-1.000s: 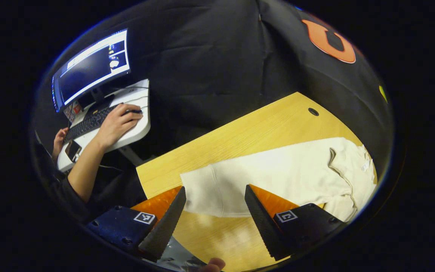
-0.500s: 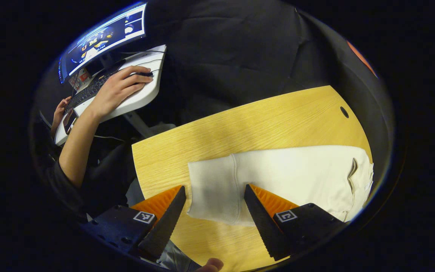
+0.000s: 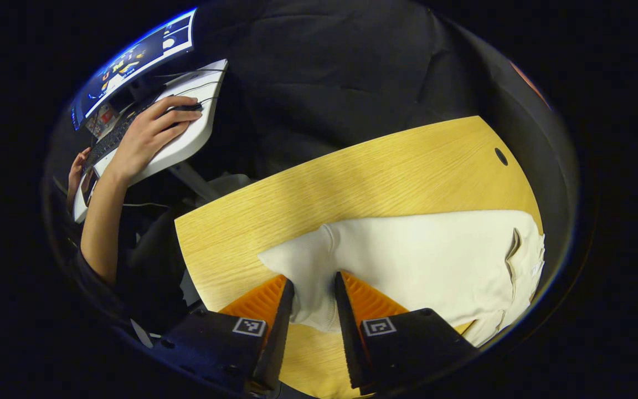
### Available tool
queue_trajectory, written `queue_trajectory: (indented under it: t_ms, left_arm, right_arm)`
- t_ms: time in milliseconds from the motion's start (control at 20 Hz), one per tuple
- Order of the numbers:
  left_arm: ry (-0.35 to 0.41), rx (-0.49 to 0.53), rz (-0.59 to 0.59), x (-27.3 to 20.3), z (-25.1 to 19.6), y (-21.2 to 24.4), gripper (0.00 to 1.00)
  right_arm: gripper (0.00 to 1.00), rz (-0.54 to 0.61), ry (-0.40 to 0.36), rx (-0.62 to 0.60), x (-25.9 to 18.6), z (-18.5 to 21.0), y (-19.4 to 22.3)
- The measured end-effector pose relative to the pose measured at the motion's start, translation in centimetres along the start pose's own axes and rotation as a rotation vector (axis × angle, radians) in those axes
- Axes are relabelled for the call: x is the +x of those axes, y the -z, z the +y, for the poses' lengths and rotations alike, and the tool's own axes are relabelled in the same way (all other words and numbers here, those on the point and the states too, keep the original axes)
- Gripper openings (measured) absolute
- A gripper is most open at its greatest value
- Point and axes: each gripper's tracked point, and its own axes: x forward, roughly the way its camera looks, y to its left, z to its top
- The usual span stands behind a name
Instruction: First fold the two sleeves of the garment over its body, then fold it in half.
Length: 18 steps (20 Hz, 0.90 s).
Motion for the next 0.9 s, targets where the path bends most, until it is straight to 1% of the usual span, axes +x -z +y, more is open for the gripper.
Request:
queue_trajectory:
  t_ms: [100,150,200,250,350,400,500,600,700,750,900]
  left_arm:
    - [0.023,0.009,-0.009,0.0,-0.1,-0.1,0.36]
    - [0.03,0.006,-0.01,0.0,-0.1,-0.2,0.25]
    - [0.037,0.004,-0.007,0.1,-0.1,-0.2,0.23]
    - [0.041,0.01,-0.004,0.0,-0.2,-0.3,0.17]
    - [0.047,0.028,0.01,-0.2,-0.3,-0.2,0.11]
    - [0.047,0.037,0.01,-0.4,-0.4,-0.2,0.1]
    - [0.04,0.084,-0.033,-1.6,-1.0,-1.3,0.07]
    - [0.042,0.134,-0.085,-3.5,-2.2,-3.0,0.07]
    - [0.061,0.179,-0.128,-5.4,-4.1,-4.5,0.07]
    - [0.086,0.196,-0.14,-6.2,-5.6,-4.8,0.07]
    - [0.12,0.269,-0.175,-8.5,-9.6,-6.2,0.07]
  right_arm:
    - [0.93,-0.053,0.019,-0.007,-1.0,-0.7,-1.4]
    - [0.94,-0.084,0.029,-0.011,-1.6,-1.1,-2.3]
    - [0.94,-0.119,0.041,-0.018,-2.1,-1.6,-3.1]
    - [0.94,-0.152,0.054,-0.023,-2.7,-2.1,-3.9]
    - [0.94,-0.201,0.07,-0.033,-3.7,-2.8,-4.9]
    - [0.94,-0.22,0.075,-0.035,-4.0,-3.3,-5.2]
    - [0.94,-0.24,0.085,-0.029,-4.6,-4.0,-5.4]
    - [0.94,-0.244,0.103,-0.008,-5.0,-4.9,-5.3]
    - [0.94,-0.243,0.103,0.013,-5.4,-5.3,-5.0]
    - [0.94,-0.244,0.101,0.014,-5.5,-5.3,-4.9]
    - [0.94,-0.257,0.093,0.009,-5.9,-5.8,-4.8]
